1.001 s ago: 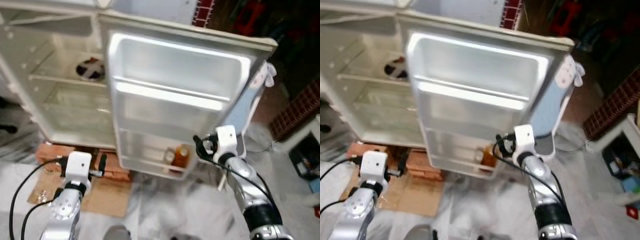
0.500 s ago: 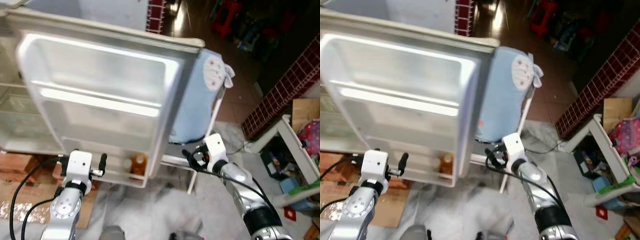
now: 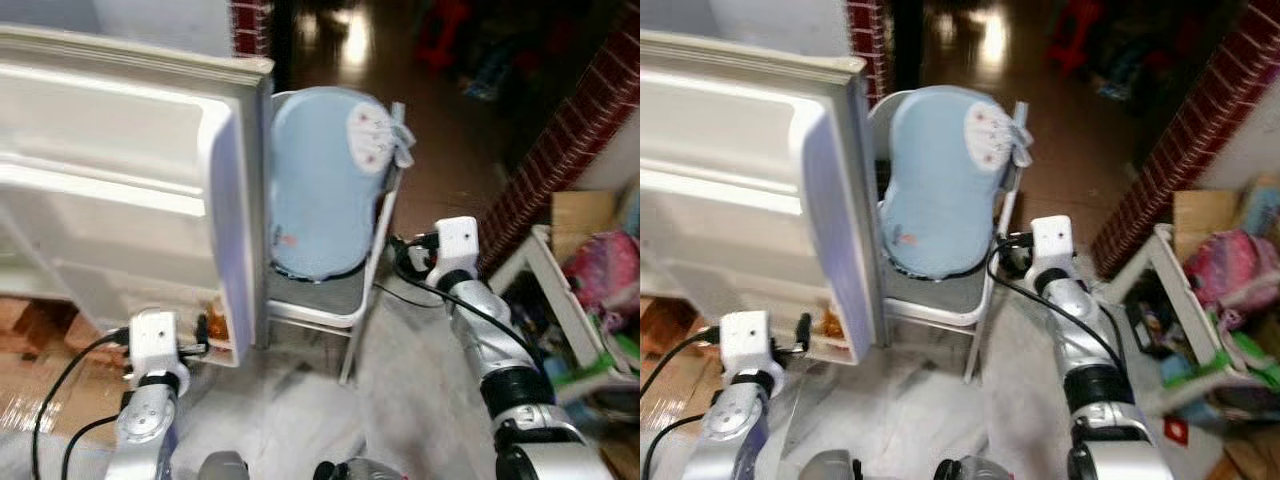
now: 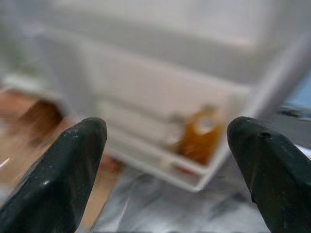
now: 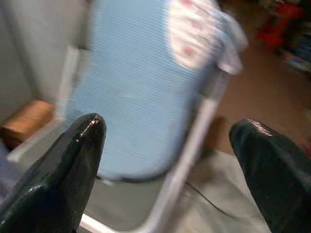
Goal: Restocking fridge
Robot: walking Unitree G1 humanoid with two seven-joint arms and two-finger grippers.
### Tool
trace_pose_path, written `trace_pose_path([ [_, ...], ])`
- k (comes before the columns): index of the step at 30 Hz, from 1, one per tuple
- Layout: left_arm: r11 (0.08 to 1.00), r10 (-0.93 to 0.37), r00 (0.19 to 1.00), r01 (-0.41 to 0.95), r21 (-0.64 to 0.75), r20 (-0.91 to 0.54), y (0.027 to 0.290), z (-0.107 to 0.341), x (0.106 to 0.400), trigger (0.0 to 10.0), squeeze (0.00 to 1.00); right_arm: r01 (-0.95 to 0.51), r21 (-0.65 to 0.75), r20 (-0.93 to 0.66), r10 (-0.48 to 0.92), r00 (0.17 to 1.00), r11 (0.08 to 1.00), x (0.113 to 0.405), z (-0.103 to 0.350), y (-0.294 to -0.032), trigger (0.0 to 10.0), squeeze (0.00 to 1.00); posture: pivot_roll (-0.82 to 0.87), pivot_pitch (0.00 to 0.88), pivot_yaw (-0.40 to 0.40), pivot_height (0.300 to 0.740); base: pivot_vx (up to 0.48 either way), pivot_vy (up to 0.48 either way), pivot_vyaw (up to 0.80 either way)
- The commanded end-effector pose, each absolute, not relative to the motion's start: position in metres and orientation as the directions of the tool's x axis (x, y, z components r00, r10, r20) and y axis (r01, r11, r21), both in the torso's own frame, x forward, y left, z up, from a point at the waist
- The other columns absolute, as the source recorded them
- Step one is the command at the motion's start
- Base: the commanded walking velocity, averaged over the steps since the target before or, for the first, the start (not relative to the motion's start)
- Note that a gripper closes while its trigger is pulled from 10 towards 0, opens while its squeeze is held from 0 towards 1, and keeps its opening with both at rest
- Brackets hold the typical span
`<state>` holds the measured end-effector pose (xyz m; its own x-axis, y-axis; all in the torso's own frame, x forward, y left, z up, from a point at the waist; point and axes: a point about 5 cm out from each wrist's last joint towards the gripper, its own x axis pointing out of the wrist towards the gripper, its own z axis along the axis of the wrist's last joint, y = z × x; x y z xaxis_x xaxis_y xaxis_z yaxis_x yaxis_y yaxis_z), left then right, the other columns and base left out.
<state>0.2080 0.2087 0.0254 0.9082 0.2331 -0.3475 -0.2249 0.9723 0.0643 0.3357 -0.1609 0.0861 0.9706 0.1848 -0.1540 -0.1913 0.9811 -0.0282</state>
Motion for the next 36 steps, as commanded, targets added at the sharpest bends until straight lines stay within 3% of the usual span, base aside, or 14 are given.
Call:
trace_pose_path([
  [1,0.966,0.255,0.896,-0.251,0.061,-0.364,0.211,0.023,0.206,10.0,0.00,-0.200,-0.013,-0.117,0.198,0.973,0.980,0.341,0.095,-0.155,10.0,0.00,0.14,0.046,-0.089,0.740,0.000,0.000,0.80],
  [5,0.962,0.271,0.874,-0.261,0.081,-0.403,0.213,0.019,0.202,10.0,0.00,-0.201,-0.002,-0.109,0.200,0.974,0.980,0.342,0.095,-0.151,10.0,0.00,0.15,0.038,-0.085,0.740,0.000,0.000,0.80],
  [7,0.960,0.271,0.841,-0.200,0.197,-0.468,0.218,0.010,0.185,10.0,0.00,-0.158,0.014,-0.097,0.158,0.983,0.987,0.343,0.095,-0.151,10.0,0.00,0.15,0.037,-0.084,0.740,0.000,0.000,0.64],
  [10,0.961,0.268,0.769,-0.167,0.223,-0.581,0.222,-0.010,0.162,10.0,0.00,-0.101,0.042,-0.091,0.104,0.990,0.994,0.347,0.097,-0.153,10.0,0.00,0.16,0.037,-0.080,0.740,0.000,0.000,0.00],
  [14,0.948,0.314,0.674,-0.257,0.187,-0.669,0.233,-0.028,0.137,10.0,0.00,-0.049,0.063,-0.060,0.052,0.997,0.997,0.357,0.109,-0.152,10.0,0.00,0.17,0.039,-0.078,0.740,0.000,0.000,0.00],
  [20,0.953,0.301,0.694,-0.234,0.191,-0.654,0.229,-0.026,0.145,10.0,0.00,0.012,0.154,-0.011,-0.011,1.000,0.988,0.376,0.136,-0.139,10.0,0.00,0.17,0.033,-0.085,0.740,0.000,0.000,0.00],
  [22,0.955,0.296,0.692,-0.232,0.185,-0.659,0.228,-0.027,0.146,10.0,0.00,-0.030,0.186,-0.005,0.032,0.999,0.982,0.383,0.147,-0.122,10.0,0.00,0.16,0.033,-0.085,0.740,0.000,0.000,0.00],
  [24,0.958,0.285,0.689,-0.224,0.178,-0.666,0.227,-0.028,0.147,10.0,0.00,-0.179,0.263,0.073,0.165,0.984,0.948,0.390,0.175,-0.089,10.0,0.00,0.17,0.033,-0.091,0.740,0.000,0.000,0.00],
  [27,0.959,0.281,0.687,-0.226,0.170,-0.670,0.226,-0.029,0.147,10.0,0.00,-0.279,0.299,0.118,0.255,0.960,0.913,0.389,0.189,-0.071,10.0,0.00,0.17,0.031,-0.093,0.740,0.000,0.000,0.00],
  [30,0.961,0.271,0.685,-0.236,0.146,-0.676,0.225,-0.031,0.147,10.0,0.00,-0.474,0.371,0.215,0.423,0.880,0.799,0.379,0.213,-0.037,10.0,0.00,0.16,0.028,-0.097,0.740,0.000,0.000,0.00],
  [34,0.962,0.265,0.685,-0.235,0.139,-0.678,0.224,-0.032,0.148,10.0,0.00,-0.558,0.373,0.260,0.494,0.830,0.741,0.371,0.224,-0.022,10.0,0.00,0.16,0.026,-0.097,0.740,0.000,0.000,0.00],
  [36,0.964,0.258,0.686,-0.229,0.135,-0.680,0.223,-0.032,0.150,10.0,0.00,-0.702,0.349,0.327,0.621,0.712,0.621,0.357,0.238,-0.003,10.0,0.00,0.15,0.025,-0.096,0.740,0.000,0.000,0.00],
])
